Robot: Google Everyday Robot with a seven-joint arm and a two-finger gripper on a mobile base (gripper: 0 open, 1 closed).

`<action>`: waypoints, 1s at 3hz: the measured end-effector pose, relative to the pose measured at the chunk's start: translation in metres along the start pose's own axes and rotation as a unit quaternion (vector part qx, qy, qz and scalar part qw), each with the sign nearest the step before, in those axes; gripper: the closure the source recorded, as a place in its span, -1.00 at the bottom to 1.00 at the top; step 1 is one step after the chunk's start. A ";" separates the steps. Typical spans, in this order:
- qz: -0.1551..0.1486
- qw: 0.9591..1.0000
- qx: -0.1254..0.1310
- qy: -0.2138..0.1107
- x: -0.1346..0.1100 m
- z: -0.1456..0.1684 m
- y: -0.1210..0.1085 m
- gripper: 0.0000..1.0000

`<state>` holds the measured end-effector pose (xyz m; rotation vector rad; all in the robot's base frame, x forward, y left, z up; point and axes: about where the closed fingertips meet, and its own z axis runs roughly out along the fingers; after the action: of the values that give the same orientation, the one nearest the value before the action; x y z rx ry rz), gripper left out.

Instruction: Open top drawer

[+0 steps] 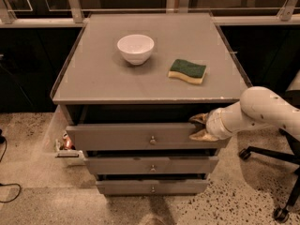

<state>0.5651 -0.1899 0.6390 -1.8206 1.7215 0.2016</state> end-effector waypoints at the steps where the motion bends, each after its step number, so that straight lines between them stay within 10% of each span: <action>1: -0.003 1.000 -0.006 -0.002 -0.001 -0.007 0.007 0.76; 2: -0.002 1.000 -0.015 -0.005 -0.002 -0.018 0.023 1.00; 3: -0.002 1.000 -0.015 -0.005 -0.002 -0.017 0.023 0.67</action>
Offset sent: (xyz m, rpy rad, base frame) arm -0.1269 -0.0449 0.0358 0.0149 0.0903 0.0633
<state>0.5376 -0.1966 0.6463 -1.8418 1.7160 0.2340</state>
